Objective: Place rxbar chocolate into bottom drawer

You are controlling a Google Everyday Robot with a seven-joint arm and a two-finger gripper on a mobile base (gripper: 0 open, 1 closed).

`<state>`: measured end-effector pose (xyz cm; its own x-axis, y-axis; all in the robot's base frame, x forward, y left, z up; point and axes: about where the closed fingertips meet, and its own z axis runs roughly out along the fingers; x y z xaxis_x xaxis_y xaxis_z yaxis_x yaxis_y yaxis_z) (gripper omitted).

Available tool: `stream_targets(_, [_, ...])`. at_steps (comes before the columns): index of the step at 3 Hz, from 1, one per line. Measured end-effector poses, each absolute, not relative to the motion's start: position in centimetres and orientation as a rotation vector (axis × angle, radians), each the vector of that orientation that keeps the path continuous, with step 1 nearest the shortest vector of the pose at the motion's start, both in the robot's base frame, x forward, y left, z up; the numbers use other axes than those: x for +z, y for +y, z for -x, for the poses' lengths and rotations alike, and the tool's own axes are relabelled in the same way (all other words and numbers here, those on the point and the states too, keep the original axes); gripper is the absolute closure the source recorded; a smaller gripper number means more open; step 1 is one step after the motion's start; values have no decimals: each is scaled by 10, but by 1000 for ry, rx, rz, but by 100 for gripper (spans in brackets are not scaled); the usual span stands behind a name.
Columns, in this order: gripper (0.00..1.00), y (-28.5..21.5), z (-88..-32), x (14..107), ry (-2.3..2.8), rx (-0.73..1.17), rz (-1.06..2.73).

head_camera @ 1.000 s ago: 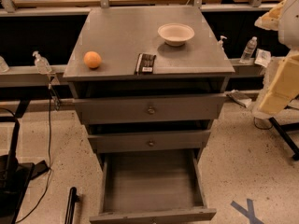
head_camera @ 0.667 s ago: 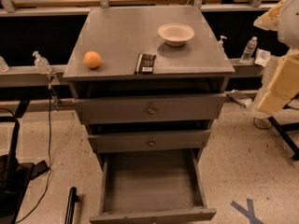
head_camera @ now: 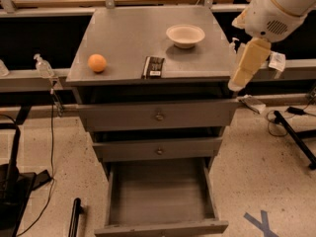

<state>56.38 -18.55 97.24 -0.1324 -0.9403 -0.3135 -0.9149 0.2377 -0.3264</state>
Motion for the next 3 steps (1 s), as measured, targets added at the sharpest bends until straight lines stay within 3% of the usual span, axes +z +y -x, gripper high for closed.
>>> stream_targets(3, [0,-101,-717,915,1993,145,1707])
